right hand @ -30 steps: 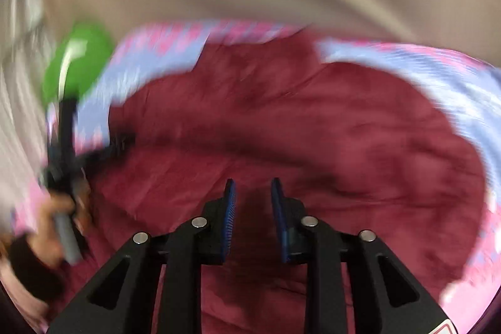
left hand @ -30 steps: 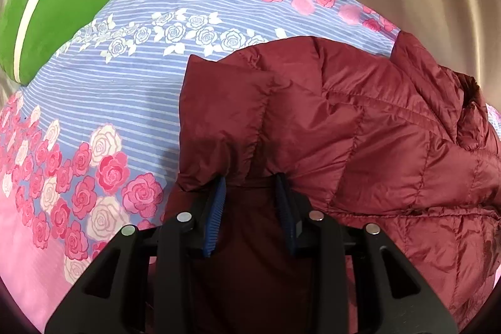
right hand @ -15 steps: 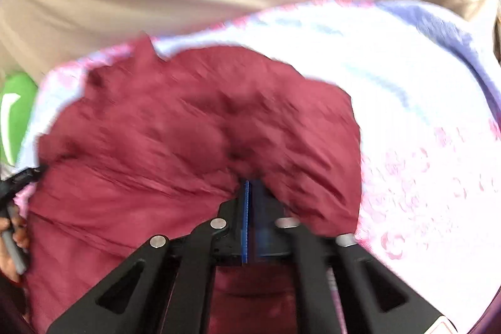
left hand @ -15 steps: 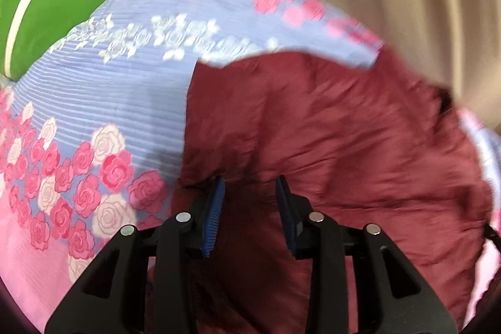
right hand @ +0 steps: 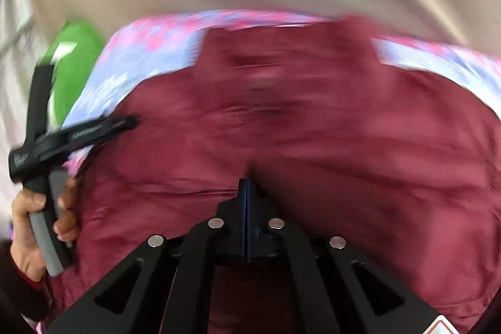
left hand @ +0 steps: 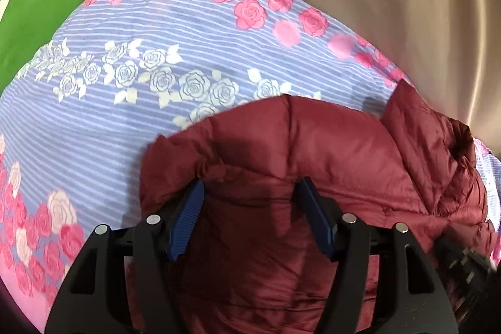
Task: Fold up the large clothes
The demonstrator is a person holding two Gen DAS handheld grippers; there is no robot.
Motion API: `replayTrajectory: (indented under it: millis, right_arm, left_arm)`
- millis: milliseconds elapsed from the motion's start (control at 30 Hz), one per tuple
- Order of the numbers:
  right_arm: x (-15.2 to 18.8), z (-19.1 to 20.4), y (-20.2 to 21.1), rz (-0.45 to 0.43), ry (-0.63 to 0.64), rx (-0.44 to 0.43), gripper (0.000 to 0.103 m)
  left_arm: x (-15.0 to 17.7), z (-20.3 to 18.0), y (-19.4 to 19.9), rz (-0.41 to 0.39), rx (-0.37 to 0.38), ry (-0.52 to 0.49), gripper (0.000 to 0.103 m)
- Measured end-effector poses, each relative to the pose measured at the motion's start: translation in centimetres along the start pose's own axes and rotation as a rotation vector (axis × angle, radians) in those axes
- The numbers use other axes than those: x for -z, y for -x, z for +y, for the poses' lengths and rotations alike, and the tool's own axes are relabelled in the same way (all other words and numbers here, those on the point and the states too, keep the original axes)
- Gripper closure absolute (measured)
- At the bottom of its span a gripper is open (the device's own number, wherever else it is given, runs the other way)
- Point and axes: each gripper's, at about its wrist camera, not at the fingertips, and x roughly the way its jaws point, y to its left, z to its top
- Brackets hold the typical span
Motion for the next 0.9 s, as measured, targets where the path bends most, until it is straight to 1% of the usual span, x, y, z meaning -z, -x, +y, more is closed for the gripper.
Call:
replayTrajectory:
  millis: [67, 100, 167, 233, 267, 300, 333, 367, 400, 433, 467, 500, 533, 567, 600, 633, 667, 700, 733, 767, 800, 867, 900]
  right_arm:
    - [0.6, -3.9, 1.7, -0.022, -0.079, -0.018, 0.103]
    - [1.0, -6.3, 2.7, -0.032, -0.122, -0.004, 0.103]
    - [1.9, -8.7, 4.3, -0.049, -0.155, -0.012, 0.103]
    - [2.5, -10.7, 6.2, -0.069, -0.193, 0.036, 0.103]
    - [2.8, -11.3, 7.1, -0.08, -0.21, 0.065, 0.103]
    - [3.6, -11.6, 8.9, -0.1, -0.23, 0.109, 0.103]
    - [4.1, -11.5, 10.3, -0.113, -0.23, 0.15, 0.103]
    - [4.4, -10.8, 11.5, -0.126, -0.209, 0.174, 0.091]
    - [4.8, -10.0, 12.7, -0.133, -0.176, 0.173, 0.089]
    - [5.6, -8.4, 13.8, -0.129, -0.136, 0.156, 0.089]
    - [6.3, -7.4, 14.3, -0.118, -0.109, 0.129, 0.089]
    - [7.1, -6.3, 14.5, -0.1, -0.076, 0.1, 0.089]
    - [7.8, -5.2, 14.1, -0.072, -0.038, 0.086, 0.087]
    - [7.9, -4.4, 13.0, -0.046, -0.012, 0.091, 0.087]
    - [8.4, -3.9, 11.6, -0.01, 0.017, 0.121, 0.087]
    - [8.8, -4.1, 10.5, 0.014, 0.028, 0.156, 0.09]
    - [9.1, -4.6, 9.8, 0.031, 0.031, 0.201, 0.097]
    - [9.3, -6.2, 9.5, 0.041, 0.009, 0.257, 0.097]
    - [9.6, -7.9, 9.4, 0.051, -0.032, 0.285, 0.097]
    - [9.8, -9.2, 9.4, 0.058, -0.065, 0.306, 0.1]
    - [10.2, -11.4, 9.4, 0.063, -0.115, 0.312, 0.101]
    - [11.0, -13.8, 9.7, 0.044, -0.182, 0.23, 0.103]
    - [11.1, -14.7, 10.0, 0.044, -0.216, 0.204, 0.103]
  left_arm:
    - [0.1, 0.0, -0.3, -0.017, -0.018, -0.037, 0.041]
    - [0.1, -0.2, -0.6, -0.039, -0.039, -0.068, 0.041]
    - [0.4, -0.3, -0.9, -0.068, -0.045, -0.089, 0.04]
    - [0.4, -0.2, -0.6, -0.071, -0.047, -0.082, 0.041]
    - [0.4, -0.1, 0.2, -0.074, -0.048, -0.072, 0.043]
    - [0.9, -0.1, 1.4, -0.078, -0.047, -0.063, 0.046]
    - [1.1, -0.1, 2.6, -0.08, -0.033, -0.058, 0.046]
    - [1.6, -0.2, 4.2, -0.084, -0.002, -0.066, 0.045]
    - [2.5, -0.4, 6.5, -0.087, 0.045, -0.083, 0.045]
    - [3.4, -0.6, 8.2, -0.087, 0.077, -0.101, 0.043]
    - [4.5, -0.9, 9.5, -0.081, 0.098, -0.124, 0.038]
    - [6.0, -1.3, 10.5, -0.057, 0.108, -0.158, 0.036]
    - [7.3, -2.3, 10.7, -0.033, 0.102, -0.184, 0.036]
    - [8.3, -2.5, 10.5, -0.003, 0.085, -0.202, 0.036]
    - [9.3, -2.1, 9.5, 0.047, 0.061, -0.212, 0.036]
    - [9.8, -1.5, 8.5, 0.076, 0.033, -0.2, 0.038]
    - [10.1, -0.6, 7.7, 0.105, 0.006, -0.176, 0.043]
    - [10.3, 0.9, 7.0, 0.122, 0.005, -0.138, 0.046]
    - [10.4, 2.2, 6.9, 0.11, 0.027, -0.116, 0.052]
    - [10.5, 2.8, 7.2, 0.094, 0.031, -0.118, 0.058]
    - [10.5, 3.2, 7.3, 0.085, -0.003, -0.135, 0.058]
    - [10.7, 3.5, 7.3, 0.065, -0.018, -0.153, 0.058]
    - [10.7, 3.4, 7.2, 0.051, -0.036, -0.171, 0.058]
